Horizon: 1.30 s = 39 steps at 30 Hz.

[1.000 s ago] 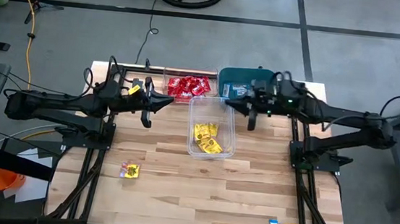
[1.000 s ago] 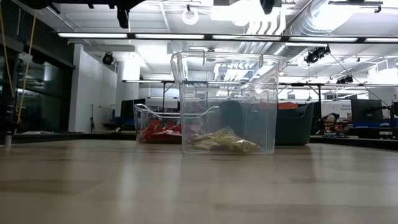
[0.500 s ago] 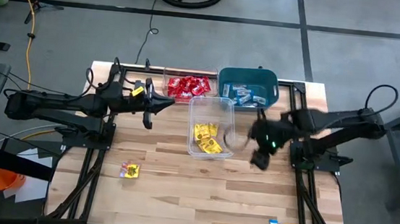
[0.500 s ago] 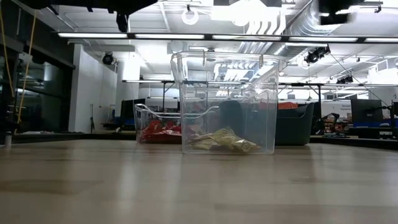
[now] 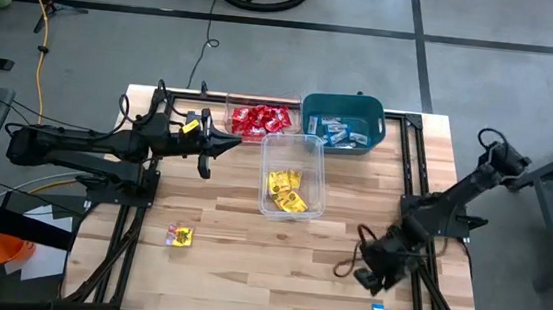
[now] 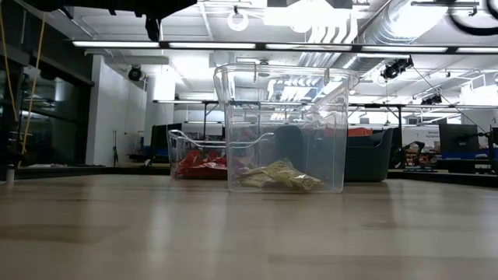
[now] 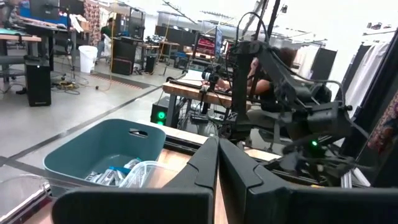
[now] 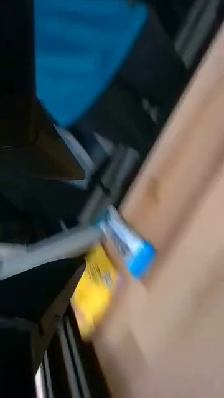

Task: Sort candy
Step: Put the white chocolate into the blue bin

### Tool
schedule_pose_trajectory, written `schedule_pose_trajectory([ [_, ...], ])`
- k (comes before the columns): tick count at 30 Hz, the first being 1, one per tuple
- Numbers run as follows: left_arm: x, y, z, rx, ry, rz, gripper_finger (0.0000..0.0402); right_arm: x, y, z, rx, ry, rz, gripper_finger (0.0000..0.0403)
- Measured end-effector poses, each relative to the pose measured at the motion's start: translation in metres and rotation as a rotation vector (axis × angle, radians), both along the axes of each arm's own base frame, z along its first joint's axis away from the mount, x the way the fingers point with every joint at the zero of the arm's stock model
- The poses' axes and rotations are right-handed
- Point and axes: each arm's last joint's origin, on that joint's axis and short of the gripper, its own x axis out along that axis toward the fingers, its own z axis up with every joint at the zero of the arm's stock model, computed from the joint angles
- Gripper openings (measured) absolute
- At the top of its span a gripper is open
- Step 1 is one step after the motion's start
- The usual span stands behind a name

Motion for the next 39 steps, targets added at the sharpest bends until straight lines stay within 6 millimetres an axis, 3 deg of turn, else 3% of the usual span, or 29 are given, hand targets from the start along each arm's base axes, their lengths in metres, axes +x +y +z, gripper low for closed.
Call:
schedule_pose_trajectory([
  [5, 0.000, 0.000, 0.000, -0.001, 0.001, 0.009, 0.0000, -0.013, 0.022, -0.024, 0.077, 0.067, -0.115, 0.0213],
  [13, 0.000, 0.001, 0.000, -0.001, 0.000, 0.021, 0.0000, -0.019, 0.045, -0.052, 0.031, 0.182, -0.108, 0.0213],
  [25, 0.000, 0.001, -0.001, -0.003, 0.007, 0.021, 0.0000, -0.010, 0.057, -0.089, -0.017, 0.241, -0.137, 0.0213],
  [32, 0.000, 0.001, -0.001, -0.003, 0.009, 0.039, 0.0000, -0.009, 0.058, -0.098, -0.040, 0.258, -0.112, 0.0211],
  [36, 0.000, 0.001, -0.001, -0.003, 0.009, 0.047, 0.0000, -0.010, 0.057, -0.099, -0.048, 0.235, -0.072, 0.0177],
  [39, 0.000, 0.001, -0.001, -0.003, 0.009, 0.047, 0.0000, -0.009, 0.056, -0.098, -0.050, 0.204, -0.025, 0.0117],
])
